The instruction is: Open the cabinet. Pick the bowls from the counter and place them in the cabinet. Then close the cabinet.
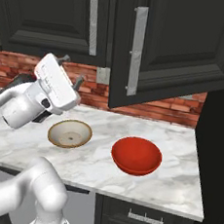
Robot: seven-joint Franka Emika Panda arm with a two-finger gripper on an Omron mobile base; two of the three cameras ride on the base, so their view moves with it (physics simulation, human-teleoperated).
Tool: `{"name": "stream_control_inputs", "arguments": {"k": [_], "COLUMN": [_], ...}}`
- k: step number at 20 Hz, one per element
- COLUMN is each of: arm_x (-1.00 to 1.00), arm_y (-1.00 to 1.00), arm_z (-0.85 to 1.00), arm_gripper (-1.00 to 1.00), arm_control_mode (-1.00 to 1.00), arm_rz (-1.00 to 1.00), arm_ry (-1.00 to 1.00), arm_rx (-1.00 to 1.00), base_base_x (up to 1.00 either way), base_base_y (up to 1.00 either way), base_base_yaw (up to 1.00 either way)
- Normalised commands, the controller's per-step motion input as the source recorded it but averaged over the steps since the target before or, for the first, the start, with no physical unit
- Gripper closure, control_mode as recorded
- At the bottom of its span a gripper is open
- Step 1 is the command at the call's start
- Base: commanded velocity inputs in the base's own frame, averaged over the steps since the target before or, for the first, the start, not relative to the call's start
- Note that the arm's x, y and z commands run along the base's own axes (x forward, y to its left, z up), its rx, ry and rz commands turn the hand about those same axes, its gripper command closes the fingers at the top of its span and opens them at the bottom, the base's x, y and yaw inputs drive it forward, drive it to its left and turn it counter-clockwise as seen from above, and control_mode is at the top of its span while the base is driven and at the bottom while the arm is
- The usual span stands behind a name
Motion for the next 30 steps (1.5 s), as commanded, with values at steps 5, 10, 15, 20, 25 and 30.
{"name": "stream_control_inputs", "arguments": {"k": [5, 10, 15, 20, 25, 30], "arm_x": [0.51, 0.34, 0.16, 0.25, 0.32, 0.3], "arm_y": [-0.38, -0.41, -0.27, -0.1, -0.04, -0.21], "arm_z": [0.0, -0.04, -0.31, -0.51, -0.47, -0.24], "arm_gripper": [-1.0, -1.0, -1.0, -1.0, -1.0, -1.0], "arm_control_mode": [-1.0, -1.0, -1.0, -1.0, -1.0, -1.0], "arm_rz": [-0.2, -0.19, -0.13, -0.07, -0.08, -0.11], "arm_ry": [0.14, 0.07, 0.06, 0.19, 0.23, 0.23], "arm_rx": [0.06, 0.07, 0.05, 0.07, 0.05, 0.08], "base_base_x": [0.0, 0.0, 0.0, 0.0, 0.0, 0.0], "base_base_y": [0.0, 0.0, 0.0, 0.0, 0.0, 0.0], "base_base_yaw": [0.0, 0.0, 0.0, 0.0, 0.0, 0.0]}}
